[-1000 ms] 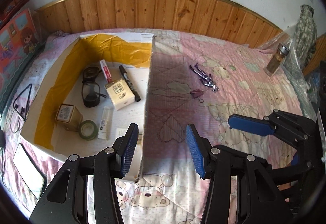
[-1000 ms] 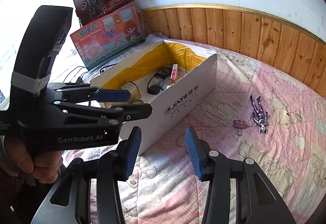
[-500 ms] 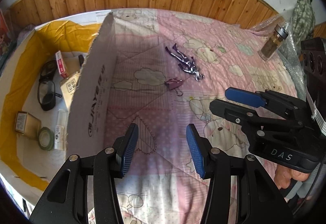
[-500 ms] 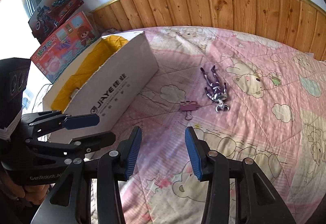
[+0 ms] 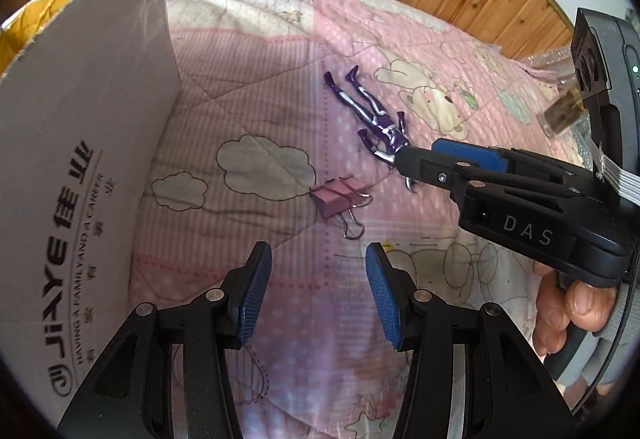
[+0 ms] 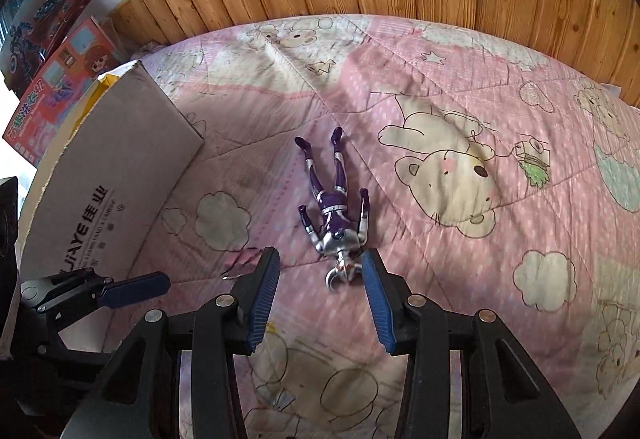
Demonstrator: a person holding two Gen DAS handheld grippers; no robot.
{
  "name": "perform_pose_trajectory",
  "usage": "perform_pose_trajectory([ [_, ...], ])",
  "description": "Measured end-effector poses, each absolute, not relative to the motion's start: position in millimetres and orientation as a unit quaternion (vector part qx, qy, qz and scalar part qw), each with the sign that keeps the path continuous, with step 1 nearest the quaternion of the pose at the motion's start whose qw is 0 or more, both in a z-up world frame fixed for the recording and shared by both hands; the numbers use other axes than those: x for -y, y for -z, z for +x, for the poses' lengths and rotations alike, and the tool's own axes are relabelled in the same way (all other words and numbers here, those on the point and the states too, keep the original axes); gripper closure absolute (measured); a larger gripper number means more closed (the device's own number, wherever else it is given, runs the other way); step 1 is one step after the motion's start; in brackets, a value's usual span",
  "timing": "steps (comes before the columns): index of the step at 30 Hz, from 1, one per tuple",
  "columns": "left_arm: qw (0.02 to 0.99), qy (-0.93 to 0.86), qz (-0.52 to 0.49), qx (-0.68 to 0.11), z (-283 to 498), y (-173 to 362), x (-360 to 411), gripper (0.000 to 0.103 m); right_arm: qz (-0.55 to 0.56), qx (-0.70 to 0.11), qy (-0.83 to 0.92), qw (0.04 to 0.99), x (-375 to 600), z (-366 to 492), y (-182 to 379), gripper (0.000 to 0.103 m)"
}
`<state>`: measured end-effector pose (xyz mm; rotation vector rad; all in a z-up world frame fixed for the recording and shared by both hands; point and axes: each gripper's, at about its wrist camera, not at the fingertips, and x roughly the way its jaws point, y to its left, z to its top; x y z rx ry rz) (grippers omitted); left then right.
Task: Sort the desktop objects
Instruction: 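Grasp the pink binder clip with the left gripper while the right grasps the purple figure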
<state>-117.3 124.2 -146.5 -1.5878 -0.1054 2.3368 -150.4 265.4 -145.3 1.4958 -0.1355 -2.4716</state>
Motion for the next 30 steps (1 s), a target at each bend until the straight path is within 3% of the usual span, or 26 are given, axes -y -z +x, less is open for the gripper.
perform_pose_trajectory([
  [10,0.139,-0.832,-0.535,0.036,-137,161,-143,0.051,0.509,-0.052,0.847,0.147,-245,-190,171,0.055],
  [14,0.137,-0.839,-0.527,0.018,-140,163,-154,0.042,0.506,-0.068,0.846,0.151,-245,-189,170,0.057],
  [16,0.131,-0.847,-0.515,-0.015,-137,165,-163,0.042,0.503,-0.056,0.85,0.145,-252,-185,169,0.058],
  [18,0.126,-0.857,-0.499,-0.032,-136,166,-166,0.049,0.503,-0.025,0.853,0.14,-264,-181,168,0.058],
  [19,0.117,-0.863,-0.49,-0.035,-136,166,-166,0.063,0.502,-0.008,0.854,0.138,-270,-178,167,0.058],
  [20,0.117,-0.866,-0.485,-0.035,-136,166,-164,0.065,0.502,0.003,0.854,0.135,-275,-176,167,0.058],
  [30,0.122,-0.864,-0.488,0.009,-125,155,-146,0.066,0.507,0.037,0.852,0.128,-286,-162,160,0.058],
])
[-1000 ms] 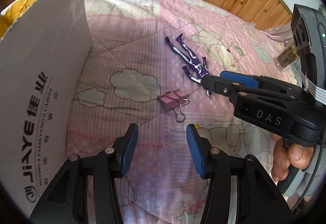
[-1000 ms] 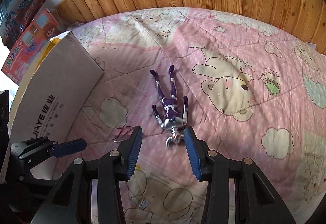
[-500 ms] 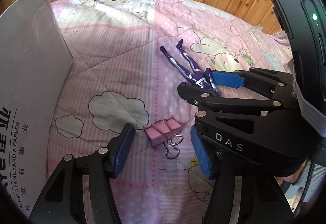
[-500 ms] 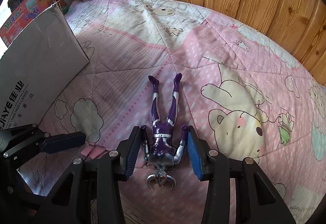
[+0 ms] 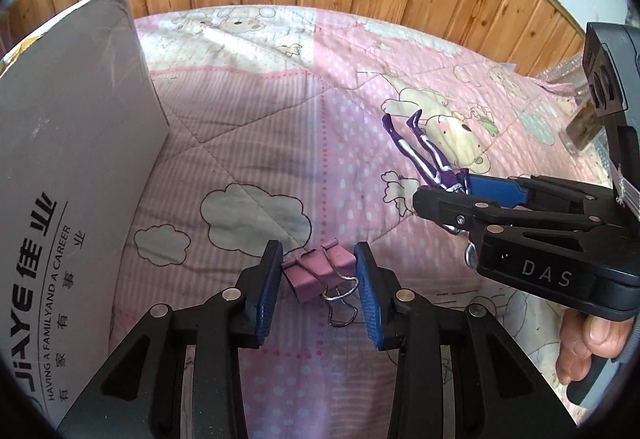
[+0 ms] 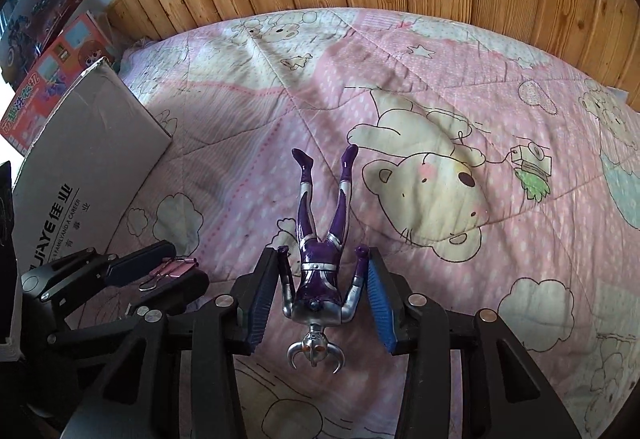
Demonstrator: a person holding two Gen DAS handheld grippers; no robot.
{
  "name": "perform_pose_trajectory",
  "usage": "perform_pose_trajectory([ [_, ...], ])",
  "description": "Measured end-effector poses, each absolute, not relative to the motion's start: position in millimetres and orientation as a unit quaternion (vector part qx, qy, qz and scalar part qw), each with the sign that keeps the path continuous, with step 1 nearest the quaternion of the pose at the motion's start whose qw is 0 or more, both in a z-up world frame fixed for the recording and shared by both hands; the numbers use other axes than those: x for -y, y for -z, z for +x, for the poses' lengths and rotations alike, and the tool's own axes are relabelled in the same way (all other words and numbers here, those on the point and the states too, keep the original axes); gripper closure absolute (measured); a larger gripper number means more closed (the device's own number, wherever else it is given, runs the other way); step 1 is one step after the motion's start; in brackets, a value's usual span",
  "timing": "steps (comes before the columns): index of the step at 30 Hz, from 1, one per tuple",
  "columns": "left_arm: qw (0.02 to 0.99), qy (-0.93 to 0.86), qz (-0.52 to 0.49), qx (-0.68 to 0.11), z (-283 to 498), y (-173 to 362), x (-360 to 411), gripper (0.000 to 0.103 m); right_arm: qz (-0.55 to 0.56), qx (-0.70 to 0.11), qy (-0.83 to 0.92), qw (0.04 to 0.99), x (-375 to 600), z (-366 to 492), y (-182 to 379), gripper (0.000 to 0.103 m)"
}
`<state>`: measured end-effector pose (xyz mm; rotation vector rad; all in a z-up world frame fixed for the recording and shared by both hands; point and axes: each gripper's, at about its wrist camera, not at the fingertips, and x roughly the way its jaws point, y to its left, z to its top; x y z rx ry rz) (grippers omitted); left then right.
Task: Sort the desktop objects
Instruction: 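Grasp the pink binder clip with the left gripper while the right grasps the purple figure, then lift and carry the pink clip and purple figure over the box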
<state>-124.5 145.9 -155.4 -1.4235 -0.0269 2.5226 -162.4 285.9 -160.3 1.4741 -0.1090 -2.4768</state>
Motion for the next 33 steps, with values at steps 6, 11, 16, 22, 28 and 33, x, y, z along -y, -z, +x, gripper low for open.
perform_pose_trajectory([
  [6,0.121,-0.864,-0.488,0.009,-106,141,-139,0.066,0.505,0.042,0.852,0.129,-281,-149,150,0.058],
  [11,0.117,-0.868,-0.483,0.007,-88,129,-135,0.066,0.504,0.051,0.852,0.131,-273,-132,143,0.058],
  [16,0.117,-0.868,-0.482,0.006,-70,120,-131,0.066,0.501,0.062,0.853,0.135,-262,-113,134,0.058],
  [22,0.118,-0.871,-0.477,0.006,-52,107,-127,0.066,0.495,0.076,0.854,0.139,-253,-94,126,0.058],
  [28,0.114,-0.873,-0.475,0.005,-37,99,-123,0.066,0.488,0.095,0.856,0.142,-250,-79,119,0.058],
  [33,0.112,-0.874,-0.473,0.009,-27,94,-118,0.066,0.484,0.11,0.856,0.144,-250,-66,115,0.058],
])
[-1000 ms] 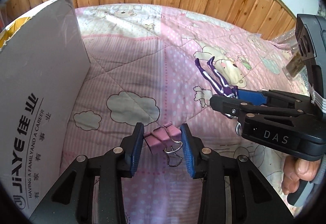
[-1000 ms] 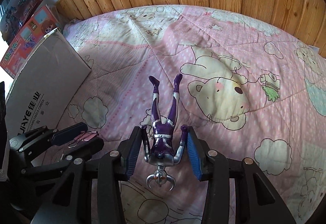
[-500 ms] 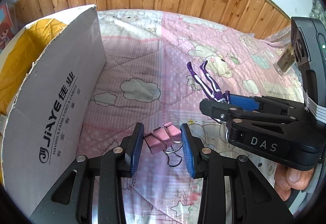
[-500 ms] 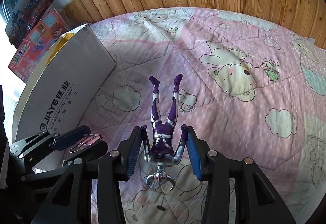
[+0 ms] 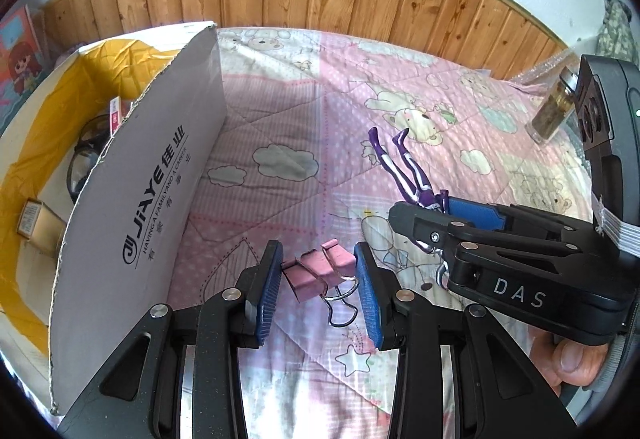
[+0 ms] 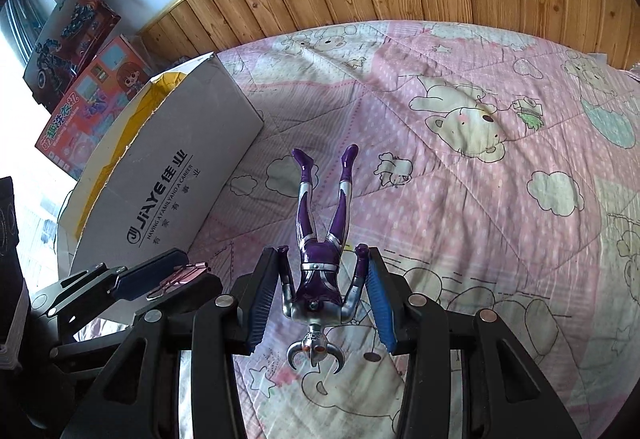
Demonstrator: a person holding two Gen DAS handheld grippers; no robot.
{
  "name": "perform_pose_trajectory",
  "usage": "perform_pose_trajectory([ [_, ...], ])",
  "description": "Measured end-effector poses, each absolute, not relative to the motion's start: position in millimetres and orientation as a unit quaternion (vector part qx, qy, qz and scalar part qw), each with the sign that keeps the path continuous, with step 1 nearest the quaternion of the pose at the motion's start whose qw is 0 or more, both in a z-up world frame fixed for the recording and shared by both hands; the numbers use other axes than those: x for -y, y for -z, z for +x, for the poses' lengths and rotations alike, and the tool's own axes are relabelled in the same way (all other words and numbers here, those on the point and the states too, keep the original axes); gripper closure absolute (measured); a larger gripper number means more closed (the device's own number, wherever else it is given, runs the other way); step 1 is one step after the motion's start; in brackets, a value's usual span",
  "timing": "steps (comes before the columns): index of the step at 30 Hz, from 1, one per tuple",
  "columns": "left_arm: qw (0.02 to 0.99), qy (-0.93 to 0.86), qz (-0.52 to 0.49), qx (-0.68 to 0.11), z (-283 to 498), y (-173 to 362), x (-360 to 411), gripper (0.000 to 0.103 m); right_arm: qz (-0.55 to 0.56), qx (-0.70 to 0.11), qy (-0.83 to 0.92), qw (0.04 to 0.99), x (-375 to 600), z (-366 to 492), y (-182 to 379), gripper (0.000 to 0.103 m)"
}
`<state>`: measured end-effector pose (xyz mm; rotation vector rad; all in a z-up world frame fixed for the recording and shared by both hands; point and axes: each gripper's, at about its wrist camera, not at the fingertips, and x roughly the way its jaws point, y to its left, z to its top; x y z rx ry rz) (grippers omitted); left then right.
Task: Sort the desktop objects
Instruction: 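Lift and carry the pink clip and purple figure over the box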
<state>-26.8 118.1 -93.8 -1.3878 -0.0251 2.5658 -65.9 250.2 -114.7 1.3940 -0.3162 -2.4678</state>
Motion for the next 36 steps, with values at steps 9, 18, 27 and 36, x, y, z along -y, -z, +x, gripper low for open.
perform_pose_trajectory([
  [9,0.11,-0.875,-0.472,0.008,-6,88,-110,0.066,0.479,0.123,0.857,0.147,-244,-42,109,0.058],
  [18,0.104,-0.875,-0.472,0.011,14,82,-98,0.066,0.478,0.108,0.86,0.144,-231,-18,109,0.058],
  [27,0.106,-0.878,-0.467,0.019,32,74,-87,0.066,0.47,0.094,0.865,0.149,-217,6,102,0.058],
  [36,0.11,-0.881,-0.459,0.033,51,62,-70,0.066,0.459,0.086,0.87,0.156,-205,29,90,0.058],
])
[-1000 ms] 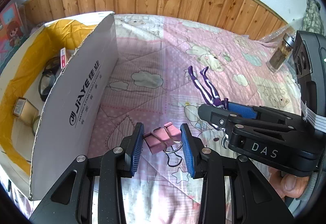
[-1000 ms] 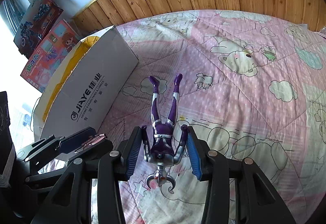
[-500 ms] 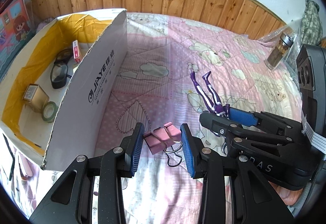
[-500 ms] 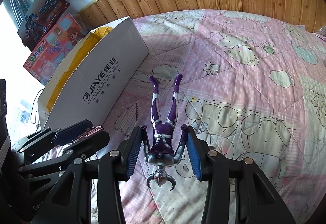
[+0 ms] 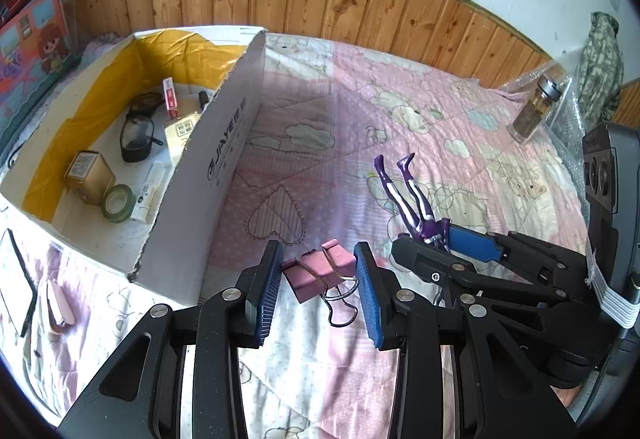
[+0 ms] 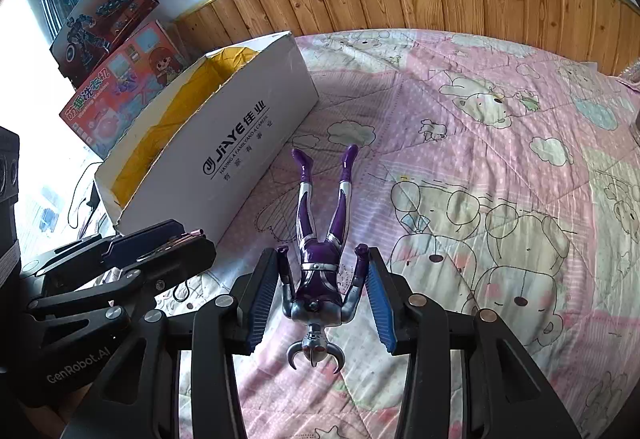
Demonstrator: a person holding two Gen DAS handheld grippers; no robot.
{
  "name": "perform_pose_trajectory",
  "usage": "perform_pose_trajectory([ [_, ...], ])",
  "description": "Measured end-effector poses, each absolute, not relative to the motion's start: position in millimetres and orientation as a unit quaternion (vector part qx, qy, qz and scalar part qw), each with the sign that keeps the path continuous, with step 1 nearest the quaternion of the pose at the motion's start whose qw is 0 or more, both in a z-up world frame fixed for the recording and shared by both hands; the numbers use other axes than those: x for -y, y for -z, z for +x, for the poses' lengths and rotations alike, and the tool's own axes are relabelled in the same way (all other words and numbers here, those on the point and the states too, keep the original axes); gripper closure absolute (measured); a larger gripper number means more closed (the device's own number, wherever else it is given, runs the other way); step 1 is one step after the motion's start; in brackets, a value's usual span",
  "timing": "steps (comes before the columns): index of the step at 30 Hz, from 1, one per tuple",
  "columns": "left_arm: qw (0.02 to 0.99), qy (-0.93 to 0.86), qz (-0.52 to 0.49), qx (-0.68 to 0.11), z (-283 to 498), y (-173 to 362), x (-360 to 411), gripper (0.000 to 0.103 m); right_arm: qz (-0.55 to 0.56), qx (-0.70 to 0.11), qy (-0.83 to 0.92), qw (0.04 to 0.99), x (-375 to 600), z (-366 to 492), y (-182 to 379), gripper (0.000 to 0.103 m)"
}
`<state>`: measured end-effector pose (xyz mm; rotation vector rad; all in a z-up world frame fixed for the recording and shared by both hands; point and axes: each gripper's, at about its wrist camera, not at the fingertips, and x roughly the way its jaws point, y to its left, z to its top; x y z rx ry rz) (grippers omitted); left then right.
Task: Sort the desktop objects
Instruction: 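Lift and carry the pink clip and purple figure over the box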
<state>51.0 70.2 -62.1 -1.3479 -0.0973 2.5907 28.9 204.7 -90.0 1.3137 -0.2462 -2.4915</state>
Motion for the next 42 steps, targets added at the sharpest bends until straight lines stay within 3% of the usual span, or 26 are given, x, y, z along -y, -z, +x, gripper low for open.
perform_pose_trajectory([
  [19,0.108,-0.89,-0.435,0.088,76,39,-18,0.066,0.445,0.064,0.872,0.194,-160,64,69,0.058],
  [42,0.094,-0.894,-0.412,0.148,57,17,44,0.066,0.428,0.034,0.873,0.23,-116,48,40,0.058],
])
